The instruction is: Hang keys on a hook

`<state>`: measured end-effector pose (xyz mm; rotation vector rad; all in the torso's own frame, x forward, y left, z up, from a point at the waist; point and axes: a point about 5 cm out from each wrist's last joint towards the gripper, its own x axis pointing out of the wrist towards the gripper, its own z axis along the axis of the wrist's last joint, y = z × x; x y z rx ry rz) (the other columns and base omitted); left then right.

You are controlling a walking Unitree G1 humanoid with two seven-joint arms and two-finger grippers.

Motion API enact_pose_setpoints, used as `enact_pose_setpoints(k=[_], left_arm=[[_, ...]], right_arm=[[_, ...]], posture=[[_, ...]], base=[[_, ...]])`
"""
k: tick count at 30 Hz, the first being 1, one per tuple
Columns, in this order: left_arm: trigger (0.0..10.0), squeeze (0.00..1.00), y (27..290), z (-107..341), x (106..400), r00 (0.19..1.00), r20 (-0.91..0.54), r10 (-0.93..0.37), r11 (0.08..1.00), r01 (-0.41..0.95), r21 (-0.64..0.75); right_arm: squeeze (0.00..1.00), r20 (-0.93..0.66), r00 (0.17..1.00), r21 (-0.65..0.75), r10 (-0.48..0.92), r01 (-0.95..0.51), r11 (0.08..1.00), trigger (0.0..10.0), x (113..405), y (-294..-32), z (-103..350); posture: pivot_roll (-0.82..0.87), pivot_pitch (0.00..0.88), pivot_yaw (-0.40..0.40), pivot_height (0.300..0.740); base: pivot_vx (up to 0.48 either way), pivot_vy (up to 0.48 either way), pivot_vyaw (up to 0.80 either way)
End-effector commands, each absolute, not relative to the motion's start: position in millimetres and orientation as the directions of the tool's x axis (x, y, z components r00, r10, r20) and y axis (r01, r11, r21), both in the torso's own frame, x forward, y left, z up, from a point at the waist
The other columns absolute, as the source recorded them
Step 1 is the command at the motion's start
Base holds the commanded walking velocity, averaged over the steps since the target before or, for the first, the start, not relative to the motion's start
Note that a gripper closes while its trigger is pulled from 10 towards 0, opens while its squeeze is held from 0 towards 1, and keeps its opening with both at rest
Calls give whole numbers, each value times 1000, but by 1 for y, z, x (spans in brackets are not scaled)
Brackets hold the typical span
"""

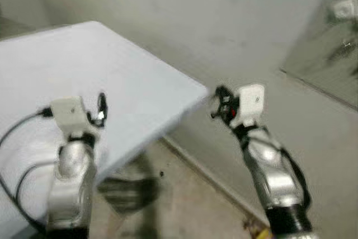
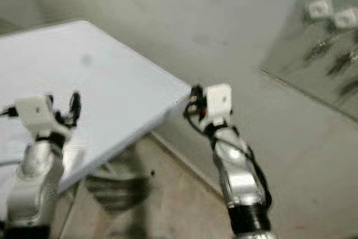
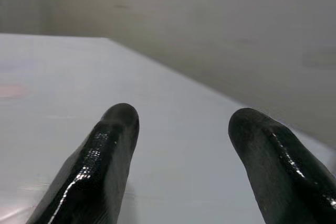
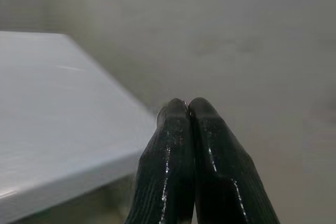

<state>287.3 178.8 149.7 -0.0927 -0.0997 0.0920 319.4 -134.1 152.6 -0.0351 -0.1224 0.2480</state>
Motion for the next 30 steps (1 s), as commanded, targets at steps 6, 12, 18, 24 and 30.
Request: enact_pose_setpoints(k=[6,12,18,24,30], left_arm=[[10000,0,188,154,288,986,103,135,988,-126,-87],[10000,0,188,154,288,985,103,135,988,-126,-86],[10000,0,186,154,289,986,95,134,988,-126,-89],[10000,0,182,152,289,990,80,120,989,-112,-95],[10000,0,177,150,287,995,53,80,993,-75,-88]], right_arm=[[0,136,960,-43,246,-242,969,10000,321,-129,158],[0,136,960,-43,246,-242,969,10000,321,-129,158],[0,144,959,-28,245,-244,969,10000,321,-129,159],[0,96,970,-18,223,-222,975,10000,322,-129,154],[0,40,974,19,221,-222,975,10000,322,-127,148]], posture=[[-50,0,-58,740],[-50,0,-58,740],[-49,0,-59,740],[-51,0,-59,740],[-50,0,-52,740]], base=[[0,0,-769],[0,0,-769],[0,0,-641],[0,0,0],[0,0,0]])
